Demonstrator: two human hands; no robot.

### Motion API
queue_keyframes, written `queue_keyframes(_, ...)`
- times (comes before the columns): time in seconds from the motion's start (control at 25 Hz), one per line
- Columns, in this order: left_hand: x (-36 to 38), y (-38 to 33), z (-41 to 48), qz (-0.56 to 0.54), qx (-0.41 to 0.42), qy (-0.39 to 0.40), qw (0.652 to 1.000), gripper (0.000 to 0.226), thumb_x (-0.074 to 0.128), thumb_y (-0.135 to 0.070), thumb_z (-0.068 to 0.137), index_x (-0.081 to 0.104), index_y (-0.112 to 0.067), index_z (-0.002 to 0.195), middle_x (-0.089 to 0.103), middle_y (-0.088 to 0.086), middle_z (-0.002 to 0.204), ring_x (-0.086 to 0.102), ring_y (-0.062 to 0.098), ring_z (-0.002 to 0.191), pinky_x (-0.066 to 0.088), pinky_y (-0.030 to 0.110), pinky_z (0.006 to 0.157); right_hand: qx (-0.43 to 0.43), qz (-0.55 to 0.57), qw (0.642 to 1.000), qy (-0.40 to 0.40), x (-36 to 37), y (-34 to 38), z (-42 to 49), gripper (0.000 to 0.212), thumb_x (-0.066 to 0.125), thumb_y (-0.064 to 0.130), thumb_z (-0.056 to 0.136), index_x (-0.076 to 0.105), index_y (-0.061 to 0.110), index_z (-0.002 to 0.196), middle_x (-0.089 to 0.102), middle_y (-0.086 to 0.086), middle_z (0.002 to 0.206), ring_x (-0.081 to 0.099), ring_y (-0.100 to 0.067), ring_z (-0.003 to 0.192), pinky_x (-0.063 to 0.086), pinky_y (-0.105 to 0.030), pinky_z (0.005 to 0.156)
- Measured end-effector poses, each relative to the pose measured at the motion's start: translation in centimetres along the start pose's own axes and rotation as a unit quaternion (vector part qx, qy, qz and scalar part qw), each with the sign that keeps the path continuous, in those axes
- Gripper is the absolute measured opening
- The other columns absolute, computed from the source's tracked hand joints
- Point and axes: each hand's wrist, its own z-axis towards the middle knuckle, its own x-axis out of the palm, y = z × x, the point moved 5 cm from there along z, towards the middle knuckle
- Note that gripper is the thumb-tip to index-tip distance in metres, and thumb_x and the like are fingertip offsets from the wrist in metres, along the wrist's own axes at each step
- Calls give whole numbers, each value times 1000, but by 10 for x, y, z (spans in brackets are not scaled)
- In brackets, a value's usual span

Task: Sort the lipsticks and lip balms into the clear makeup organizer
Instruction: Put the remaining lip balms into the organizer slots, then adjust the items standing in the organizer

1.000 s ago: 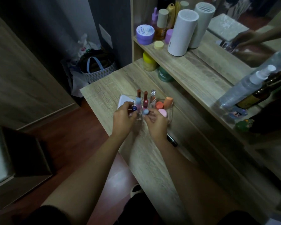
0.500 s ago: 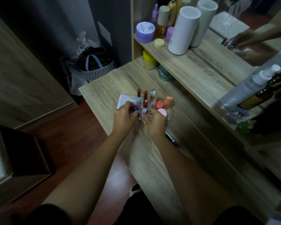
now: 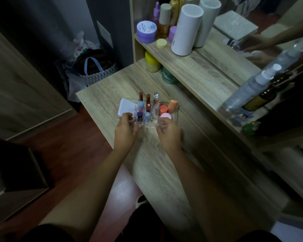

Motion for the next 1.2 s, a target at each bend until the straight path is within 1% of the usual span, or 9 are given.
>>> queue_keyframes(0.12, 15, 10, -33, 42, 20, 35, 998, 26, 52, -22, 89, 54, -4, 108, 62, 19, 106, 57, 34, 100, 41, 33, 85, 14, -86, 996, -19, -22, -23, -17, 34, 66, 10, 80, 63, 11, 114, 67, -12, 113, 60, -27, 107, 50, -36, 91)
queue_keyframes(0.32, 54, 17, -65, 190, 112, 135, 966, 51, 52, -23, 94, 39, -1, 138, 37, 20, 149, 31, 34, 139, 27, 43, 116, 67, -209, 973, 64, -20, -49, -32, 39, 61, 13, 84, 55, 12, 123, 58, -11, 127, 52, -28, 119, 42, -35, 100)
queue_keyframes(0.4, 60, 24, -69, 224, 102, 146, 958, 55, 50, -27, 95, 34, -2, 141, 30, 19, 152, 24, 34, 143, 25, 45, 117, 71, -170, 982, 41, -20, -48, -33, 37, 63, 12, 85, 59, 13, 122, 61, -11, 124, 57, -27, 115, 46, -31, 94)
queue_keyframes(0.48, 62, 26, -70, 239, 105, 144, 954, 55, 50, -27, 94, 35, -2, 141, 32, 19, 151, 25, 34, 142, 29, 47, 115, 97, -25, 995, 5, -24, -43, -28, 37, 69, 11, 82, 64, 13, 118, 66, -10, 116, 64, -23, 102, 48, -23, 82)
queue_keyframes(0.6, 60, 26, -69, 245, 110, 137, 953, 54, 49, -28, 94, 36, -3, 140, 34, 18, 151, 28, 34, 141, 33, 48, 113, 134, 239, 961, 24, -23, -25, -13, 30, 75, 7, 77, 67, 16, 105, 69, 2, 95, 67, 2, 73, 51, -8, 61)
queue_keyframes(0.68, 61, 27, -69, 243, 99, 140, 955, 54, 47, -28, 95, 34, -5, 142, 32, 15, 152, 26, 32, 142, 31, 47, 114, 127, 331, 935, 31, -23, -13, -4, 24, 76, 7, 77, 63, 24, 90, 68, 9, 86, 68, 8, 67, 53, -7, 56)
queue_keyframes(0.88, 63, 29, -71, 253, 101, 149, 951, 56, 42, -33, 96, 29, -8, 144, 27, 11, 155, 20, 27, 145, 25, 42, 116, 108, 287, 952, -11, -15, -8, 14, 24, 78, 18, 75, 64, 20, 94, 73, -2, 97, 70, -9, 83, 56, -21, 70)
queue_keyframes(1.04, 61, 27, -70, 253, 105, 138, 952, 55, 46, -31, 94, 34, -6, 142, 32, 13, 152, 26, 29, 143, 27, 43, 115, 53, 235, 970, -43, -7, -4, 19, 26, 79, 10, 74, 67, 10, 96, 67, 4, 88, 61, 21, 65, 48, 0, 60)
queue_keyframes(1.2, 61, 26, -70, 254, 106, 135, 952, 55, 46, -31, 94, 34, -6, 142, 33, 13, 152, 26, 29, 142, 26, 43, 115, 6, 179, 983, -43, 0, -7, 16, 30, 78, 8, 74, 68, 8, 103, 73, 1, 94, 64, 14, 75, 47, 3, 65)
